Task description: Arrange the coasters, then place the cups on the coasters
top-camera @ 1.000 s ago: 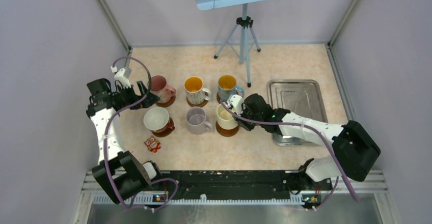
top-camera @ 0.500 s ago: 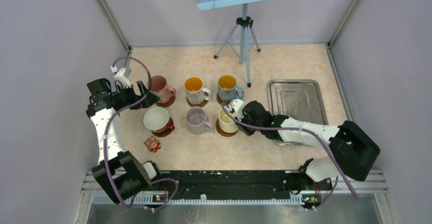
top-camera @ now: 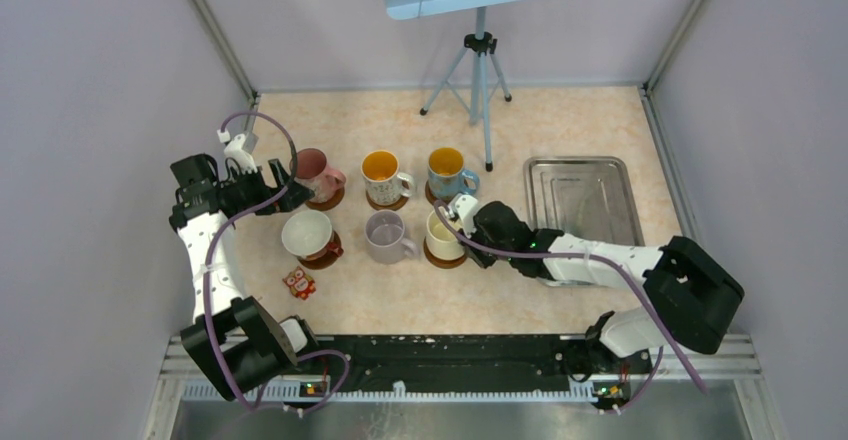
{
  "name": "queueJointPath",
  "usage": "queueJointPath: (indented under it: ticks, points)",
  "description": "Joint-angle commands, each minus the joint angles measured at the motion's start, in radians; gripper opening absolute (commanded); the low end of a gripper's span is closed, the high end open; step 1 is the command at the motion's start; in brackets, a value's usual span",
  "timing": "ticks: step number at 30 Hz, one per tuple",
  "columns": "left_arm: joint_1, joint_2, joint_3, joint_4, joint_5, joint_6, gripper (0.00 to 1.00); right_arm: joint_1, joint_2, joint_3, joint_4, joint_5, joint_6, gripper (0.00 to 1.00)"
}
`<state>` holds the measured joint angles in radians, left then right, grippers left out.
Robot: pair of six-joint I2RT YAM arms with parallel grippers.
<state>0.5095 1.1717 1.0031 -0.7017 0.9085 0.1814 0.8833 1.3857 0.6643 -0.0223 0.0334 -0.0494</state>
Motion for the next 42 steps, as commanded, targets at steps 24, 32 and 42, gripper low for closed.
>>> queueJointPath:
  ticks: [24, 32, 42]
  points:
    - [0.0, -0.011, 0.004, 0.02, 0.017, 0.007, 0.99, 0.019, 0.006, 0.002, 0.102, -0.029, 0.065, 0.18]
    - [-0.001, -0.017, 0.002, 0.017, 0.017, 0.008, 0.99, 0.02, -0.004, 0.0, 0.072, -0.061, 0.058, 0.14]
    - [-0.001, -0.015, 0.002, 0.018, 0.015, 0.009, 0.99, 0.029, -0.021, -0.003, 0.052, -0.059, 0.055, 0.0]
